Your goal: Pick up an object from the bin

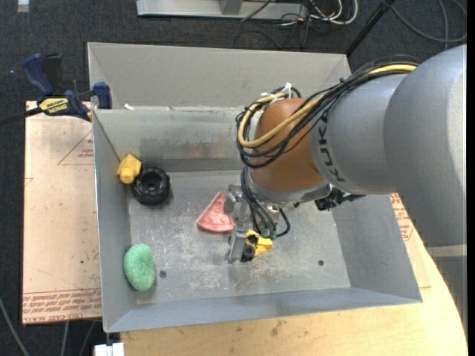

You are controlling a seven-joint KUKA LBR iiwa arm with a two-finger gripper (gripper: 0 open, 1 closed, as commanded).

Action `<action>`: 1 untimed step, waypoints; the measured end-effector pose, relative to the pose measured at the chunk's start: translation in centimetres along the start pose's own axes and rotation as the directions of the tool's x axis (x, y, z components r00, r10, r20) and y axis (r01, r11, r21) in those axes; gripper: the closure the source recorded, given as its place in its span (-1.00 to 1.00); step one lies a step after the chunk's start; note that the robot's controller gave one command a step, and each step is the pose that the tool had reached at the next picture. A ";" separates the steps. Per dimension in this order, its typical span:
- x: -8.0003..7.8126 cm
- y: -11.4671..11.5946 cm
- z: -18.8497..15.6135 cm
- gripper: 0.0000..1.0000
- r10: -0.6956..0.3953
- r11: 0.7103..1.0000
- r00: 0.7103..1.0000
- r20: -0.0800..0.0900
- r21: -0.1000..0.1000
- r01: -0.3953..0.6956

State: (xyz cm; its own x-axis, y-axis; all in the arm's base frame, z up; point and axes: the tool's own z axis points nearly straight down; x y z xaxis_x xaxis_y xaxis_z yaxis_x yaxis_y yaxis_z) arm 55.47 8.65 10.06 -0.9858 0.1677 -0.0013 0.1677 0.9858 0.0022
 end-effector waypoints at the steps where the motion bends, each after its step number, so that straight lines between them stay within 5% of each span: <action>1: 0.0 0.0 0.0 -1.00 0.000 1.000 1.000 0.000 0.000 0.000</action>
Offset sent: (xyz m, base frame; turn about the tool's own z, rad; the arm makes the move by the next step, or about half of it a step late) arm 0.0143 0.0025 -0.0306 0.0326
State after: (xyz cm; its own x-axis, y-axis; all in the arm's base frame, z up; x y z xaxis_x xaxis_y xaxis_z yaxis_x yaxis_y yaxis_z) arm 55.47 8.65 10.06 -0.9858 0.1679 -0.0013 0.1679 0.9858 0.0023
